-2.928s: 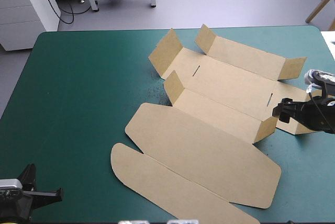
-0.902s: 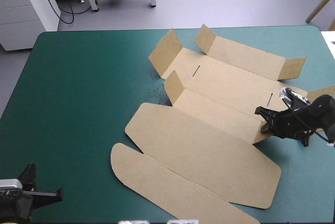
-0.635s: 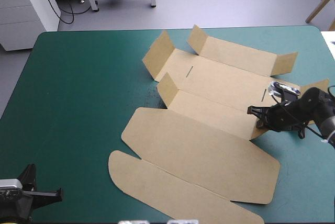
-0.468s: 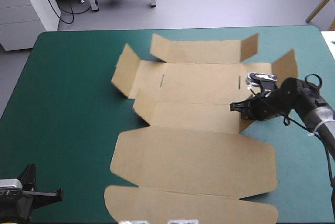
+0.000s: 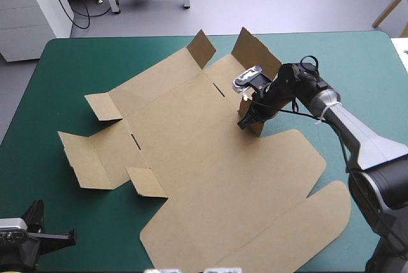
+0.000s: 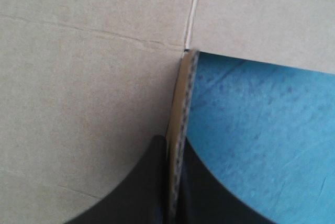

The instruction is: Fold the box

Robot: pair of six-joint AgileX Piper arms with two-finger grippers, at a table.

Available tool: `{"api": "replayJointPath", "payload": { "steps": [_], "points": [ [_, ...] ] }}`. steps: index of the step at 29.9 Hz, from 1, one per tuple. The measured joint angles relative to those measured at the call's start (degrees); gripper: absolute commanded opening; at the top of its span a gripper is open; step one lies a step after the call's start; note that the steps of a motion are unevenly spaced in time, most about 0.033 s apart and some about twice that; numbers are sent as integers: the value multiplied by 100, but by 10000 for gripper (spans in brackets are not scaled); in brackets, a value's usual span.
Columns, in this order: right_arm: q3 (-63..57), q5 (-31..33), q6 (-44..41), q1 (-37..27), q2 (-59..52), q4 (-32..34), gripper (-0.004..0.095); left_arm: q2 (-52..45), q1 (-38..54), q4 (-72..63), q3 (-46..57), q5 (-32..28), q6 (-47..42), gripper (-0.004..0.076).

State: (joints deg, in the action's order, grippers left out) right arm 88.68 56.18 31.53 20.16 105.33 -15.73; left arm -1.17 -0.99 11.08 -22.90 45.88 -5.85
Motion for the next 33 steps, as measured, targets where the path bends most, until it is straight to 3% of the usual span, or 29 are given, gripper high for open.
{"api": "replayJointPath", "payload": {
  "steps": [9,15,29,33],
  "points": [
    [1386,300,2384,7,914,44,-20,0,0,0,0,0,0,-10],
    [1682,271,3865,20,1032,-134,-20,0,0,-1,0,0,0,-10],
    [1707,-528,3777,978,1398,294,-18,0,0,0,0,0,0,-10],
    [1715,-708,3752,1012,1398,273,68,0,0,0,0,0,0,-10]
  ]
}}
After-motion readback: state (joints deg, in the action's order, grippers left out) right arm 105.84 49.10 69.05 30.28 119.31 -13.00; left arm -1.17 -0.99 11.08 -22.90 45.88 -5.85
